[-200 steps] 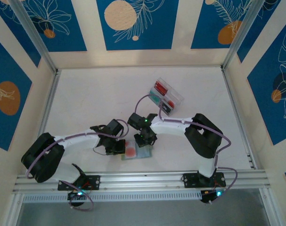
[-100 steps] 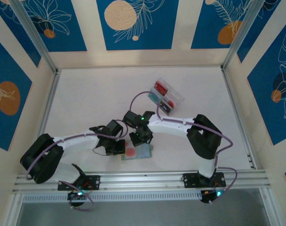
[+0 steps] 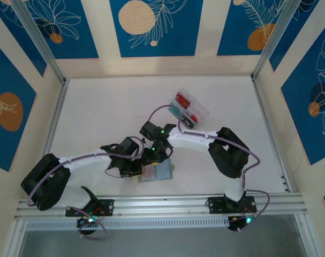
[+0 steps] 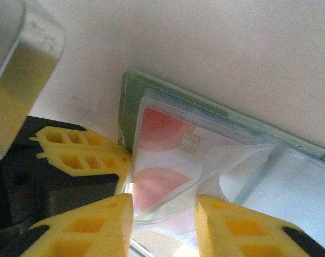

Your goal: Put the credit cards into the card holder

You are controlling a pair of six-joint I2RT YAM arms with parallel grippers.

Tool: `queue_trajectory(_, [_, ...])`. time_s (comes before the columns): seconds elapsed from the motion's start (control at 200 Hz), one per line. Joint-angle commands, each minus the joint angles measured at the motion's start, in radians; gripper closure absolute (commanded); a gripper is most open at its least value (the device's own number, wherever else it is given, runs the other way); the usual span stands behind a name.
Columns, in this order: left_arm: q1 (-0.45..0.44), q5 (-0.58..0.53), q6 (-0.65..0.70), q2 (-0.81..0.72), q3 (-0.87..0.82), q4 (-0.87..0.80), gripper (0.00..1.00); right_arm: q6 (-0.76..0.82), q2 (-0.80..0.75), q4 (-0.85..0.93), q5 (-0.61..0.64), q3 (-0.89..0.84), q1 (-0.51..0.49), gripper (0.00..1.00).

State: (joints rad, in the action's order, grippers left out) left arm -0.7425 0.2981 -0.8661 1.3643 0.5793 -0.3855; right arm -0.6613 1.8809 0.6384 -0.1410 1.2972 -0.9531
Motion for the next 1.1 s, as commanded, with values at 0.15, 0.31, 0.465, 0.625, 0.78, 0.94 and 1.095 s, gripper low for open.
queue_trajectory(0.15, [0.012, -0.013, -0.051, -0.11, -0.044, -0.032, 0.88, -0.003, -0.054, -0.137, -0.198, -0.011, 0.002, 0.43])
queue_trajectory(0.31, [0.082, 0.001, -0.077, -0.242, -0.082, -0.089, 0.84, 0.043, -0.074, -0.116, -0.23, 0.027, 0.016, 0.32])
queue_trajectory(0.465, [0.12, 0.001, -0.092, -0.343, -0.078, -0.157, 0.83, 0.069, -0.083, -0.126, -0.286, 0.045, 0.04, 0.27])
queue_trajectory(0.625, [0.13, -0.004, -0.068, -0.39, -0.02, -0.236, 0.81, 0.094, -0.137, -0.069, -0.203, 0.07, 0.085, 0.31])
queue_trajectory(0.78, [0.113, -0.006, -0.026, -0.347, 0.079, -0.271, 0.81, 0.139, -0.163, 0.136, 0.074, 0.141, 0.178, 0.5])
queue_trajectory(0.94, [0.042, -0.027, -0.004, -0.222, 0.19, -0.228, 0.81, 0.163, -0.193, 0.254, 0.297, 0.175, 0.316, 0.53])
queue_trajectory(1.095, [-0.003, -0.034, 0.047, -0.063, 0.265, -0.191, 0.83, 0.211, -0.151, 0.329, 0.496, 0.239, 0.433, 0.53])
